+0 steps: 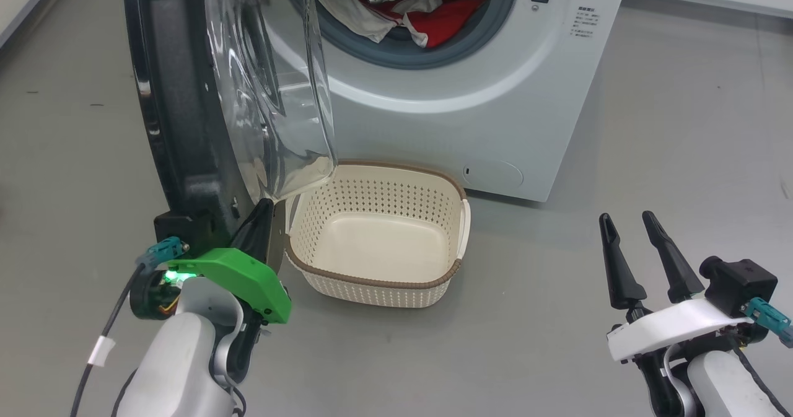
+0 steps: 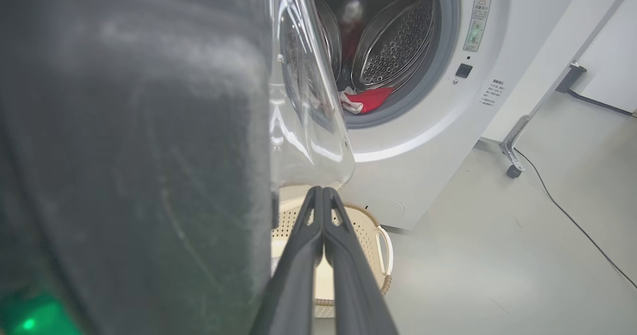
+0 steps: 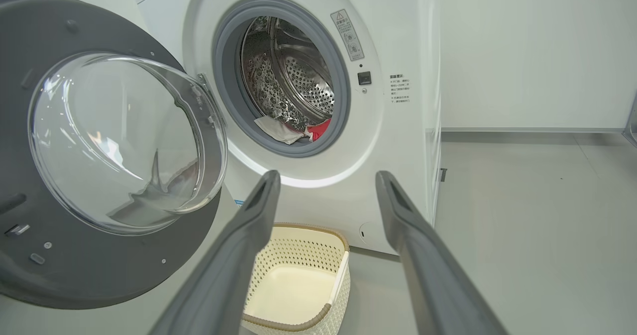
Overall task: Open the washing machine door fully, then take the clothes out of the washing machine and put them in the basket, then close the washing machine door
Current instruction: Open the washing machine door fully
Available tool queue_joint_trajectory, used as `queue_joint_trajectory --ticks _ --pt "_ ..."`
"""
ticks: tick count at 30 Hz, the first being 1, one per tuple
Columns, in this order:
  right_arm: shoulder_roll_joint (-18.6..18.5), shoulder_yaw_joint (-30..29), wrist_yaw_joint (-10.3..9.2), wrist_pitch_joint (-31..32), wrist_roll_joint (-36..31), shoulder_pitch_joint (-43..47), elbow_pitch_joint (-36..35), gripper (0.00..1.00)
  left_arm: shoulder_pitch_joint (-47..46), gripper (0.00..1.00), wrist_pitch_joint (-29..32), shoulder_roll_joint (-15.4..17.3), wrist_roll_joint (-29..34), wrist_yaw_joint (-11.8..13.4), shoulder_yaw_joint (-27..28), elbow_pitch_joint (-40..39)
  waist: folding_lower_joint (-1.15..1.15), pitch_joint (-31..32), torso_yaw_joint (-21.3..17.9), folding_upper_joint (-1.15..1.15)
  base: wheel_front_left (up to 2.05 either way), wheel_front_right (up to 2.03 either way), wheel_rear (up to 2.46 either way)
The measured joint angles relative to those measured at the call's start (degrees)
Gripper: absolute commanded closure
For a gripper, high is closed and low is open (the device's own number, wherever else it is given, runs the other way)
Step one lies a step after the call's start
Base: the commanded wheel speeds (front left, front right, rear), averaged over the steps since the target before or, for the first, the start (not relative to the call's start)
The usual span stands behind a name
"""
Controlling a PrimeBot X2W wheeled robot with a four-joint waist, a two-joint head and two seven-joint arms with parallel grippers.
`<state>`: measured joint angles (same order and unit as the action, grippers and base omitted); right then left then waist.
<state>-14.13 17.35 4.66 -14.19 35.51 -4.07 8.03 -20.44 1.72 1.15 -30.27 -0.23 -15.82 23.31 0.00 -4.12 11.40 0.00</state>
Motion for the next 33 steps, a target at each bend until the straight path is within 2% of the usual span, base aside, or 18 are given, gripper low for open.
queue_joint_trajectory --ticks 5,10,33 --pt "-0.02 0.41 0.32 0.0 -0.36 -0.01 -0.14 0.0 0.0 1.0 -0.79 0.13 -0.53 1.02 2.0 -0.05 0.0 -0.56 1.89 0.0 0.0 0.0 0.0" --pt "-0.25 0.98 0.33 0.19 -0.56 -0.09 -0.57 0.0 0.0 1.0 -1.78 1.75 -1.55 2.15 4.83 -0.24 0.0 -2.29 2.81 0.0 0.0 0.0 0.0" --pt "-2.13 1.33 0.49 2.04 -1.89 -4.0 -3.05 0.0 -1.33 1.0 -5.31 7.05 -7.56 4.52 18.08 -1.79 0.0 -12.03 2.27 0.0 0.0 0.0 0.0"
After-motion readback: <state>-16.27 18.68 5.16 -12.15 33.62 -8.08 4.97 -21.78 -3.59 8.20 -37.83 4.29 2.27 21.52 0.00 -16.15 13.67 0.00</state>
